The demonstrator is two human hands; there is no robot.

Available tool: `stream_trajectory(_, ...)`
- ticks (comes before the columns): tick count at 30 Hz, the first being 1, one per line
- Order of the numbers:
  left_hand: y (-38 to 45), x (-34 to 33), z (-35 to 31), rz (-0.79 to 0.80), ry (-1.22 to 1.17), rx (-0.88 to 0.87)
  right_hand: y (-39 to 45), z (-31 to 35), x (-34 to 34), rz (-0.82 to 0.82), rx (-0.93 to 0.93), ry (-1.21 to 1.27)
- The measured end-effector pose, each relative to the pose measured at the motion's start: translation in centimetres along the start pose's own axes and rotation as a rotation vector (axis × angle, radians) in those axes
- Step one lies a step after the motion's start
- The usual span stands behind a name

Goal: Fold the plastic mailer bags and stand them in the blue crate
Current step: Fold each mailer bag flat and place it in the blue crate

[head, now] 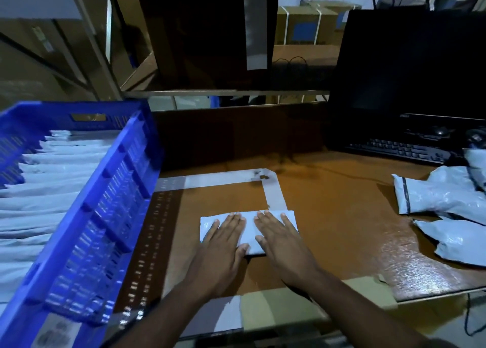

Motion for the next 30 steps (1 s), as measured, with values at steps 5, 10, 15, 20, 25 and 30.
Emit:
stream_trajectory(5, -0.5, -0.4, -0.6, 0.013, 0.042, -0.022, -0.7, 0.4, -0.5, -0.034, 0.041, -0.090)
stream_trajectory(10, -0.6, -0.5, -0.7, 0.027, 0.058, -0.037, -1.0, 0.6, -0.4, -0.036, 0.026, -0.111)
stream_trajectory(15, 0.0, -0.6, -0.3, 0.048, 0.049, -0.002, 0.1, 0.3, -0.3, -0.012, 0.013, -0.146)
stream_trajectory(20, -0.7, -0.4, -0.9, 0.071, -0.043, 0.012, -1.4, 0.5, -0.6, 0.041, 0.058, -0.008)
stream_trajectory(25, 1.3, 1.7, 0.2, 0.021, -0.094, 0.115, 1.2, -1.0, 1.2, 0.004, -0.074, 0.145)
stream_trajectory(30, 1.3, 0.1, 1.2, 0.079, 0.036, 0.109, 1.4, -0.1, -1.2, 0.069, -0.092, -0.056)
Point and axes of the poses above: each hand's wrist, its own y-axis towards the middle knuckle, its own x-axis out of the back of the hand, z = x × y, the point moved 10 cm from there along y, towards the middle knuckle, and after that the axes turned 4 degrees about y, right-handed, at the moved point
